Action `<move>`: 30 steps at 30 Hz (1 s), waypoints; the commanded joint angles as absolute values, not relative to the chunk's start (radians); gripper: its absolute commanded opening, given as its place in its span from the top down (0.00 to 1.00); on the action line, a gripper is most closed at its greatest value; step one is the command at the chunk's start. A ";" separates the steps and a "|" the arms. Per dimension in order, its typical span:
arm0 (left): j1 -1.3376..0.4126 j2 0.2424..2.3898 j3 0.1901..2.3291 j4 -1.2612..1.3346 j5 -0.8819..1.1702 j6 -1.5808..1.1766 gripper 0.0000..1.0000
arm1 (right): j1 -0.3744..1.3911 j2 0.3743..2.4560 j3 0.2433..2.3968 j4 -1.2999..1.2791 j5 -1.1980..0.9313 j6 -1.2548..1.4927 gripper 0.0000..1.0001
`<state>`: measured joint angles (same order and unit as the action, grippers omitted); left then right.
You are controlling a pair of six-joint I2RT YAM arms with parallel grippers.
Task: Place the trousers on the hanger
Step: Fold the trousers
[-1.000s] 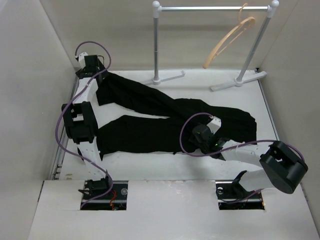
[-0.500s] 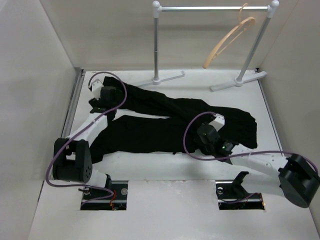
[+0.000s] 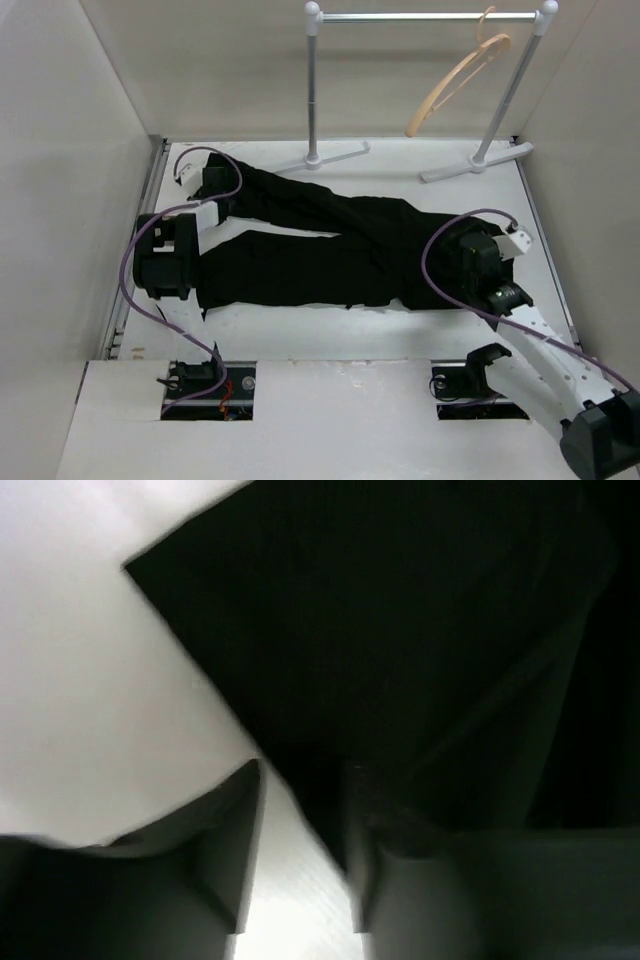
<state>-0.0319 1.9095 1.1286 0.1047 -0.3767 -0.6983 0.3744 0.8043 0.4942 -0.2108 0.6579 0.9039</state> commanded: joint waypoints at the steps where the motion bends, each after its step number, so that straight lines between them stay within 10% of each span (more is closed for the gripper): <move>1: 0.005 1.934 1.172 0.110 -0.364 -0.796 0.79 | 0.240 0.824 0.502 -0.238 0.644 0.861 0.22; 9: 0.128 1.709 0.956 0.118 -0.557 -0.914 0.94 | -0.019 0.931 0.529 -0.152 0.621 0.798 0.16; 11: 0.128 1.626 0.885 0.153 -0.589 -0.907 0.80 | -0.073 1.020 0.581 -0.109 0.597 0.773 0.15; 15: 0.078 1.482 0.787 0.192 -0.574 -0.893 0.16 | -0.107 1.291 0.730 -0.046 0.471 0.723 0.15; 18: -0.026 1.366 0.727 0.202 -0.572 -0.845 0.05 | -0.104 1.397 0.781 0.009 0.396 0.709 0.16; 25: -0.342 1.118 0.580 0.198 -0.528 -0.732 0.10 | -0.179 1.544 0.850 0.104 0.276 0.641 0.12; 30: -0.664 1.049 0.546 0.124 -0.399 -0.736 0.35 | -0.243 1.649 0.900 0.126 0.105 0.681 0.22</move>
<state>-0.5251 1.0760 0.5598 0.1585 -0.4755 -0.7593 -0.2222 1.6241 0.8547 0.0566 0.2298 0.6735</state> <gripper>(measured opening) 0.677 0.791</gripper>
